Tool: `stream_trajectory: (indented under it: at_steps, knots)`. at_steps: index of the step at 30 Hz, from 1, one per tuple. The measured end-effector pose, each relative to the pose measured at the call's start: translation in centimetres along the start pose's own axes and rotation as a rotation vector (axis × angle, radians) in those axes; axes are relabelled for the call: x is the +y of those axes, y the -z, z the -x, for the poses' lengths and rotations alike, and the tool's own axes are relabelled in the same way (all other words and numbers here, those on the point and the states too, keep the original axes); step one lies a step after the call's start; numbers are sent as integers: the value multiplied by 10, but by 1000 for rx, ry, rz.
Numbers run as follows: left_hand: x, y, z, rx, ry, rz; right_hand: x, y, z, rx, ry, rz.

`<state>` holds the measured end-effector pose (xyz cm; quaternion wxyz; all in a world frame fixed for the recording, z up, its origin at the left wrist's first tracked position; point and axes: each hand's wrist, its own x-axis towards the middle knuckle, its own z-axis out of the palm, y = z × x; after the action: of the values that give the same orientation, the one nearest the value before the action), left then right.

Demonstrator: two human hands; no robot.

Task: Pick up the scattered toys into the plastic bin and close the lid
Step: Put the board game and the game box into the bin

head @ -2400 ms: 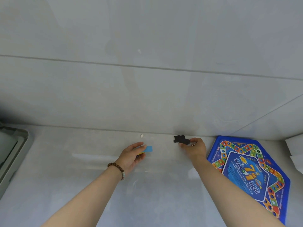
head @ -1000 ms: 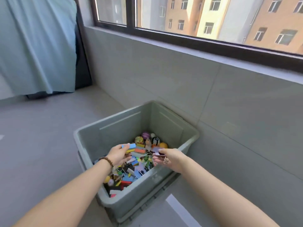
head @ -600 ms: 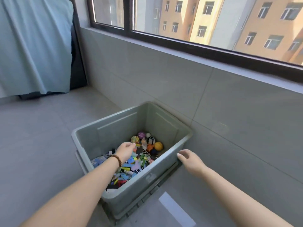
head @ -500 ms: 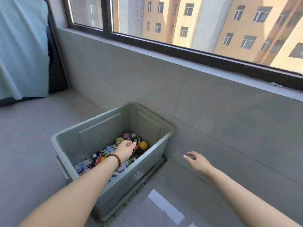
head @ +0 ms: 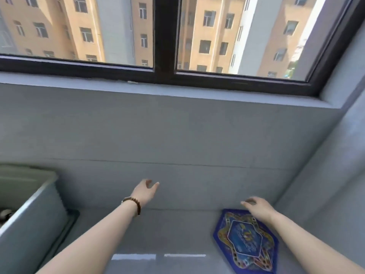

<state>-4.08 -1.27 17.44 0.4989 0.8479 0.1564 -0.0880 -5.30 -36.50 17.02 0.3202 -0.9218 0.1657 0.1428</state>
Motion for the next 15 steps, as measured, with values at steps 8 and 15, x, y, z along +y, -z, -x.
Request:
stream_trajectory:
  at_steps: [8,15]
  knots:
    - [28,-172,-26,-178,20,-120,143,30,-35,-20,-194,-135]
    - [11,-290,-43,-318,118,-188,231,9,-71,15,-357,-416]
